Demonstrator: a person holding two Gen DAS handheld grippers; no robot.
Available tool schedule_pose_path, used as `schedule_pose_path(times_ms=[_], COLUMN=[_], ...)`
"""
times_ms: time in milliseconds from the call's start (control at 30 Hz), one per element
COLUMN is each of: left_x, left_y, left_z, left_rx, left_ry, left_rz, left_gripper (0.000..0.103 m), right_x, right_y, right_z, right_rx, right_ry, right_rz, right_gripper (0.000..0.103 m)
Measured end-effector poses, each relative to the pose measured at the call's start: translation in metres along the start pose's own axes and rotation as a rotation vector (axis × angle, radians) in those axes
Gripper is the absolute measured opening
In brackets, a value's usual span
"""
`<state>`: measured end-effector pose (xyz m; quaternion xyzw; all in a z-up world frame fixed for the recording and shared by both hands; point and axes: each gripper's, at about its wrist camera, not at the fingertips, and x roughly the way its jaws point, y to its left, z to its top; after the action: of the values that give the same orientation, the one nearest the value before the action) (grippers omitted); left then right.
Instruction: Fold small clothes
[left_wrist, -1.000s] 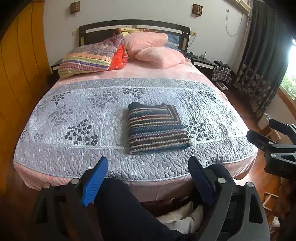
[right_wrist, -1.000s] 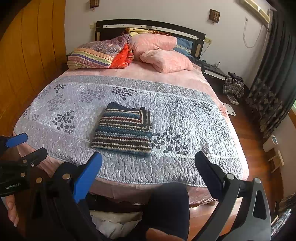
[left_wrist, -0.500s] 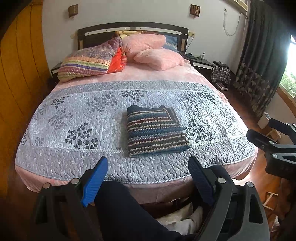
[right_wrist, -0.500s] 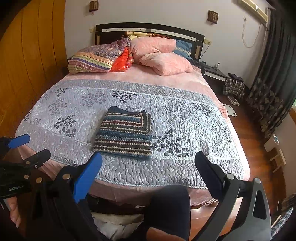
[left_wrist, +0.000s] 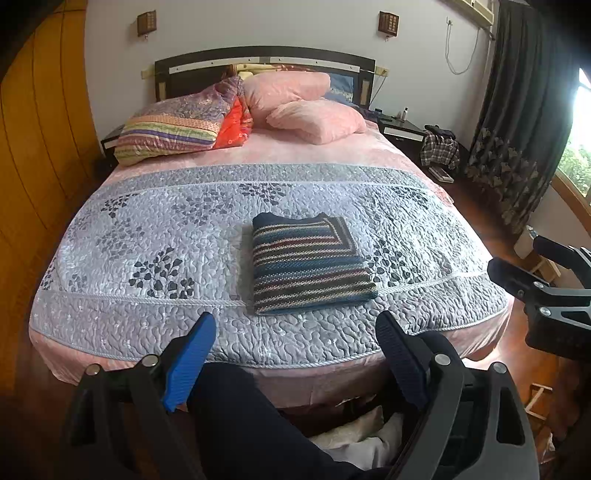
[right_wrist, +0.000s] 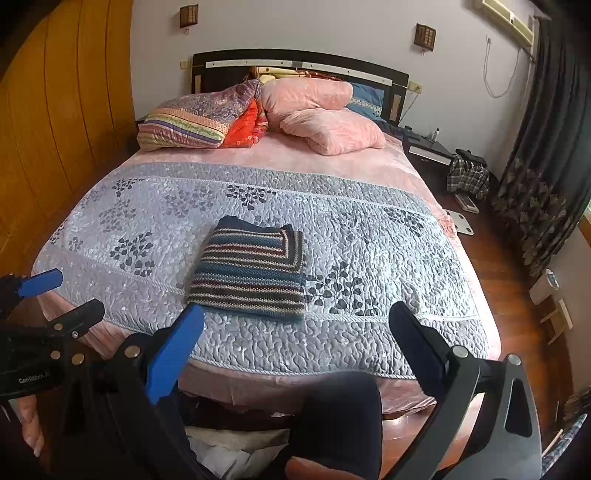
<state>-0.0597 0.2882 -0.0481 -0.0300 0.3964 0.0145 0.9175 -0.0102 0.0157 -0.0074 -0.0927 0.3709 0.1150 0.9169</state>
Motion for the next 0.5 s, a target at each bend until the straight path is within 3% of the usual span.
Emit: schedule_pose_path(times_ms=[500], left_x=[0.0003], left_y=[-0.0027], left_z=[-0.0012], left_rx=[0.001], left_ry=[-0.009], left_rz=[-0.003], left_gripper=[0.088], right_x=[0.0004], right_y=[-0.0017], right_z=[0.0046], right_rx=[-0.001], right_ry=[-0.009], right_rz=[0.001], right_gripper=[0.1])
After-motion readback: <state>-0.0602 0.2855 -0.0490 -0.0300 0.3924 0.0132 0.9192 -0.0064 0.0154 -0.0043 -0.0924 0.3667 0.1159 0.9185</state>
